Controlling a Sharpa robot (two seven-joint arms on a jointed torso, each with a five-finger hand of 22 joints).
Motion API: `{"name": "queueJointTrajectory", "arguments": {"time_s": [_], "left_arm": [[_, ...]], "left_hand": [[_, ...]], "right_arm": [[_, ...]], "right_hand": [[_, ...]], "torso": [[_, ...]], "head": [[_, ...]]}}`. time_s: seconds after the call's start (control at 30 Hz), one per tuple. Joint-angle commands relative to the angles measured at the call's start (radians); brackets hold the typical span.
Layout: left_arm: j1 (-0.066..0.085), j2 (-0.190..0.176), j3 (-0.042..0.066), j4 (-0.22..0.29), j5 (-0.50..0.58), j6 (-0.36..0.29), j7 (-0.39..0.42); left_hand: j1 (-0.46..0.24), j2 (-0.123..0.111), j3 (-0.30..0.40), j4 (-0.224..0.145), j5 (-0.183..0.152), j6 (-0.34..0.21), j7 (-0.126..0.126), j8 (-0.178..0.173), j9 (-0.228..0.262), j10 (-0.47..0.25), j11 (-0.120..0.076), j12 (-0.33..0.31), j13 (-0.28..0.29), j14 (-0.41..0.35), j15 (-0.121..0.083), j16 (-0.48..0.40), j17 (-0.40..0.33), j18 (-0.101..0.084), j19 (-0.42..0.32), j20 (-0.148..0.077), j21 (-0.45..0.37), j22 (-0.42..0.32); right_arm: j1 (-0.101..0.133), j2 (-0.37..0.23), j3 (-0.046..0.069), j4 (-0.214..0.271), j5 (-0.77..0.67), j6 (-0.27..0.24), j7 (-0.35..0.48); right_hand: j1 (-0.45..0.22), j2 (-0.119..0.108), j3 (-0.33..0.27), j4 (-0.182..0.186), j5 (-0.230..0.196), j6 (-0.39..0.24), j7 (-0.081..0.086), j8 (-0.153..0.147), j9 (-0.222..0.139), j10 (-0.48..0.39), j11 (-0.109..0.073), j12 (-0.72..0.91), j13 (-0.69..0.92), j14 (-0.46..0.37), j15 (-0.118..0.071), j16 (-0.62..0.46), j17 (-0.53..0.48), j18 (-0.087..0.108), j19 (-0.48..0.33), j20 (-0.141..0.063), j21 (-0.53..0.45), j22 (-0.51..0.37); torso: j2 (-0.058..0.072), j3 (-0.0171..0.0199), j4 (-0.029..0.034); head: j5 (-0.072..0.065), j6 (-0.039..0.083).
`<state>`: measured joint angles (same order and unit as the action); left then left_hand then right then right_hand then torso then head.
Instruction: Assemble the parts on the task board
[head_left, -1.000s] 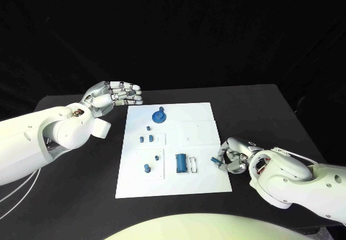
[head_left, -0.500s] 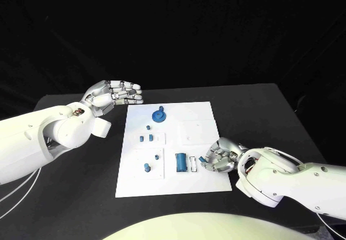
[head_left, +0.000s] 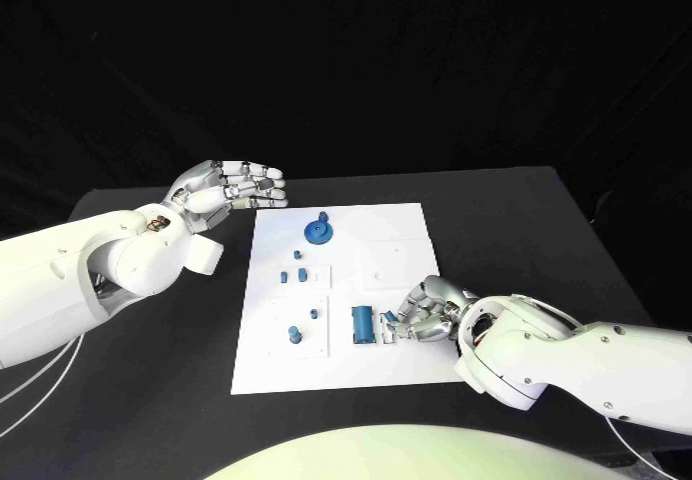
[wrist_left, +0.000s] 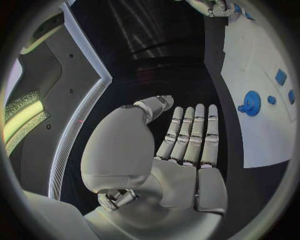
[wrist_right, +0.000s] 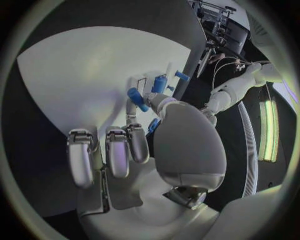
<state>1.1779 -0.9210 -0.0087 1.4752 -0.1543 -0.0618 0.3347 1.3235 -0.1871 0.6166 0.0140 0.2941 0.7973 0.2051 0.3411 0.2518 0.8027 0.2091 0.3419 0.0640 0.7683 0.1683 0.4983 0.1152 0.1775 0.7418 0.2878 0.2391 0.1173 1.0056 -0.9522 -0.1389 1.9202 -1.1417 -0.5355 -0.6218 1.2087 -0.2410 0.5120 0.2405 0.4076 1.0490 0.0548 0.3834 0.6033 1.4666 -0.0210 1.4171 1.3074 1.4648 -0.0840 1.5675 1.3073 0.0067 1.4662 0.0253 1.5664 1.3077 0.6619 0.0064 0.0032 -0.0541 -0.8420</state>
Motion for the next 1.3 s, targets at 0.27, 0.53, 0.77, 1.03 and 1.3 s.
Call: {"name": "queueJointTrajectory", "arguments": {"time_s": [0.27, 0.53, 0.77, 1.03, 1.3], "left_arm": [[0.000, 0.002, 0.001, 0.004, 0.000, 0.021, 0.001], [0.000, 0.000, 0.001, 0.004, 0.000, 0.023, -0.001], [0.000, -0.001, 0.001, 0.005, 0.000, 0.025, -0.003], [0.000, -0.003, 0.001, 0.006, 0.000, 0.025, -0.005], [0.000, -0.004, 0.001, 0.007, 0.000, 0.024, -0.006]], "left_hand": [[-0.007, 0.005, -0.001, 0.002, 0.004, 0.003, 0.048, 0.006, 0.000, -0.002, 0.000, -0.004, 0.000, -0.001, 0.006, -0.004, 0.001, -0.003, 0.006, 0.000, -0.007, -0.001], [-0.006, 0.006, -0.002, 0.002, 0.003, 0.003, 0.049, 0.006, 0.000, -0.002, 0.000, -0.005, 0.000, -0.001, 0.006, -0.005, 0.001, -0.003, 0.007, 0.000, -0.008, -0.002], [-0.006, 0.006, -0.002, 0.002, 0.003, 0.003, 0.049, 0.006, 0.000, -0.002, 0.000, -0.005, 0.000, -0.001, 0.006, -0.005, 0.001, -0.003, 0.007, 0.000, -0.008, -0.002], [-0.006, 0.006, -0.002, 0.002, 0.003, 0.003, 0.049, 0.006, 0.000, -0.002, 0.000, -0.005, 0.000, -0.001, 0.006, -0.005, 0.001, -0.003, 0.007, 0.000, -0.008, -0.002], [-0.006, 0.006, -0.002, 0.002, 0.003, 0.003, 0.049, 0.006, 0.000, -0.002, 0.000, -0.005, 0.000, -0.001, 0.006, -0.005, 0.001, -0.003, 0.007, 0.000, -0.008, -0.002]], "right_arm": [[-0.001, 0.017, 0.000, -0.012, 0.018, 0.035, 0.003], [-0.001, 0.020, 0.000, -0.012, 0.019, 0.042, 0.000], [-0.001, 0.021, 0.000, -0.014, 0.013, 0.048, -0.003], [-0.001, 0.025, 0.000, -0.015, 0.004, 0.049, -0.005], [-0.001, 0.027, 0.000, -0.017, 0.002, 0.052, -0.003]], "right_hand": [[-0.045, -0.001, -0.049, 0.024, -0.006, 0.010, -0.003, -0.006, -0.001, 0.065, -0.002, 0.004, 0.203, 0.106, 0.000, 0.003, 0.263, -0.007, 0.105, -0.002, 0.004, 0.263], [-0.057, -0.004, -0.068, 0.034, -0.019, 0.017, -0.005, -0.005, -0.001, 0.064, -0.003, -0.001, 0.201, 0.106, -0.001, 0.003, 0.263, -0.007, 0.105, -0.002, 0.004, 0.263], [-0.061, -0.004, -0.074, 0.037, -0.024, 0.018, -0.005, -0.005, -0.001, 0.064, -0.004, -0.001, 0.201, 0.106, -0.001, 0.003, 0.263, -0.007, 0.105, -0.003, 0.004, 0.263], [-0.088, -0.004, -0.108, 0.048, -0.019, 0.020, -0.004, -0.008, -0.002, 0.064, -0.003, -0.004, 0.200, 0.106, -0.001, 0.003, 0.263, -0.007, 0.105, -0.003, 0.004, 0.263], [-0.125, 0.000, -0.170, 0.050, -0.080, 0.020, -0.003, -0.014, -0.005, 0.061, -0.001, -0.013, 0.198, 0.106, 0.001, 0.003, 0.263, -0.007, 0.105, -0.001, 0.004, 0.263]], "torso": [[0.000, -0.0006, -0.0005], [-0.001, -0.0006, -0.0001], [0.000, -0.0011, -0.0003], [-0.001, -0.0009, 0.0002], [-0.001, -0.0014, -0.0002]], "head": [[0.002, -0.005], [0.003, -0.008], [0.003, -0.009], [0.002, -0.009], [0.003, -0.010]]}}
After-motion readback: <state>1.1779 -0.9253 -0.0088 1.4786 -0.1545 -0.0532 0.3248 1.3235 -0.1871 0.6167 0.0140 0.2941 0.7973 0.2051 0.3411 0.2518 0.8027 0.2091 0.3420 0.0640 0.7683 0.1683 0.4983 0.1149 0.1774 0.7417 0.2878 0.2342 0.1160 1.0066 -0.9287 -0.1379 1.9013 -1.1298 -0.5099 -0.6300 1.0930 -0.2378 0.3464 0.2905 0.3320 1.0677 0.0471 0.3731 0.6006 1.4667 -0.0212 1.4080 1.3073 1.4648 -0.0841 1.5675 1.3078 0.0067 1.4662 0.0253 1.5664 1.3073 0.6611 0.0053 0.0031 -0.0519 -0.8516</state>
